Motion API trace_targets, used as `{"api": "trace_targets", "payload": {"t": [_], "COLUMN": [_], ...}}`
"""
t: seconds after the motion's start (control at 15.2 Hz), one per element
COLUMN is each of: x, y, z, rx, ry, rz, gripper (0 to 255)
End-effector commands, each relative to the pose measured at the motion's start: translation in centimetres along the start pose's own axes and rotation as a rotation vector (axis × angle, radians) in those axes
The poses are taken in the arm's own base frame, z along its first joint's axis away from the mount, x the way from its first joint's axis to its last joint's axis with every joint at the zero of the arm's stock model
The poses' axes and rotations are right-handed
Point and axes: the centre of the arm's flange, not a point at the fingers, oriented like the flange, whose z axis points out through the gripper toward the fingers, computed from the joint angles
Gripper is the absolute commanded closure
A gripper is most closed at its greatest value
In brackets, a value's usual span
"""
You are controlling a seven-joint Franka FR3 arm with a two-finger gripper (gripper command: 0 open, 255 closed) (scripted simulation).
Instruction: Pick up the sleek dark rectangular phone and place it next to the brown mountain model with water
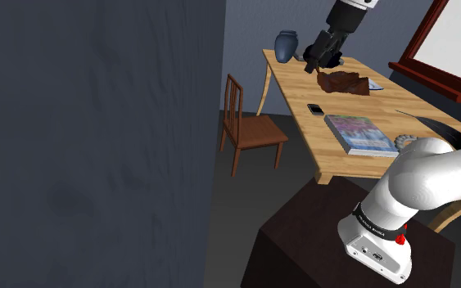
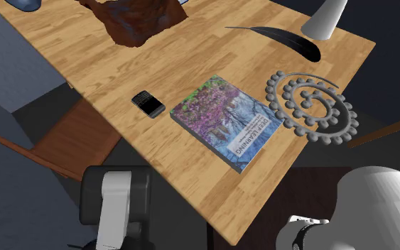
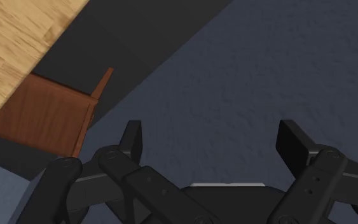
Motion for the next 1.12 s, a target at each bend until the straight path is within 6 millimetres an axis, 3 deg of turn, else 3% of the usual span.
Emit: {"api": "trace_targets", "payload": {"t": [0.0, 0.53, 1.06], "x": [0.0, 3.7, 6.2], "y": [0.0, 7.7, 16.0], "z": [0.0, 5.9, 11.7], "rx": [0.0, -0.033, -0.066], "ry": [0.0, -0.038, -0.076], "rz": [0.0, 0.134, 0.268], "gripper": [0, 0, 0]}}
